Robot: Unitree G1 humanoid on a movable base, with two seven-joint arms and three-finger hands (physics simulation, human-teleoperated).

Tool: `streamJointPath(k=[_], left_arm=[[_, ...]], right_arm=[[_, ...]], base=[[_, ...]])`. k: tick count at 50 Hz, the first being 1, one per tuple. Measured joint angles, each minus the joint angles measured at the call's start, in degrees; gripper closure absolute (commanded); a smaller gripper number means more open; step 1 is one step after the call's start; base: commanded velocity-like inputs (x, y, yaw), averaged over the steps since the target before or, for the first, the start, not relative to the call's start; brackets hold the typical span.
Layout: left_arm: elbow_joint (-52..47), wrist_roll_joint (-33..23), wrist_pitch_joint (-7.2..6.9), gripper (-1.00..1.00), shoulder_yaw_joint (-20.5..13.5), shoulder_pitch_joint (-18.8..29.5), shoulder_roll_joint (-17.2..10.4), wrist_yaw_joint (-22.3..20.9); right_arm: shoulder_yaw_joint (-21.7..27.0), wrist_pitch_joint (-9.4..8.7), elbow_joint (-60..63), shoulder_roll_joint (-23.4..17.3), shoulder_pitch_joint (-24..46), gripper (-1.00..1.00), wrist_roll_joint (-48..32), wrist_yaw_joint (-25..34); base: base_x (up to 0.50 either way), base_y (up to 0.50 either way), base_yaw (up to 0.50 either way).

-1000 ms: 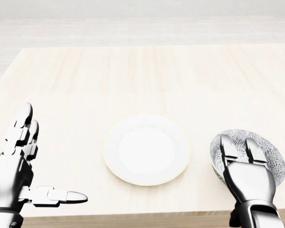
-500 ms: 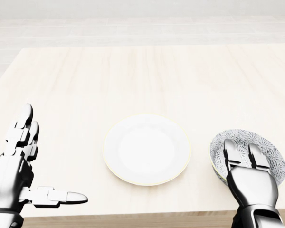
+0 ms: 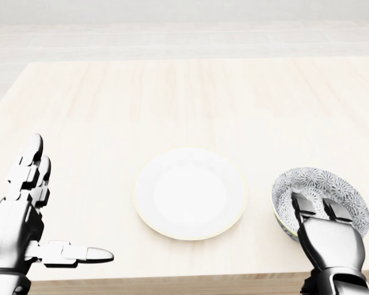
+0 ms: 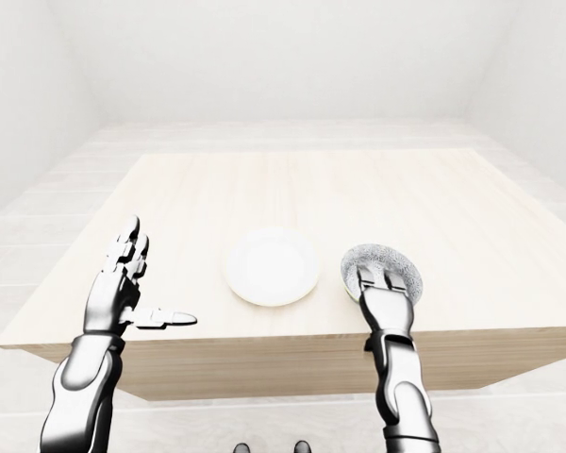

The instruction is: Put the bowl on the plate.

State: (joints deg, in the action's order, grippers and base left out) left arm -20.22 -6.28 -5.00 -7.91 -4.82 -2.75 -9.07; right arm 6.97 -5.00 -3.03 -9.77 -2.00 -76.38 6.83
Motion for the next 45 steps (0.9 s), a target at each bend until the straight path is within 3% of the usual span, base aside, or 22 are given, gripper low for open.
streamJointPath(k=[2,7,34,45], left_arm=[[0.0,0.0,0.0,-1.0,0.0,0.1,0.0,0.0],[0.2,0.0,0.0,-1.0,0.0,0.1,0.0,0.1],[0.1,0.0,0.0,-1.0,-0.1,0.4,-0.1,0.2],[0.2,0.1,0.0,-1.0,-0.3,0.2,-0.1,0.2]], right_arm=[[0.0,0.0,0.1,0.0,0.0,-0.17,0.0,0.1],[0.1,0.0,0.4,0.0,-0.2,0.04,-0.1,0.2],[0.8,0.0,2.2,-0.1,-1.1,0.11,-0.9,1.0],[1.1,0.0,4.3,0.0,-1.7,0.32,-2.0,3.0]], base=[[0.0,0.0,0.0],[0.0,0.0,0.0],[0.0,0.0,0.0],[0.0,0.0,0.0]])
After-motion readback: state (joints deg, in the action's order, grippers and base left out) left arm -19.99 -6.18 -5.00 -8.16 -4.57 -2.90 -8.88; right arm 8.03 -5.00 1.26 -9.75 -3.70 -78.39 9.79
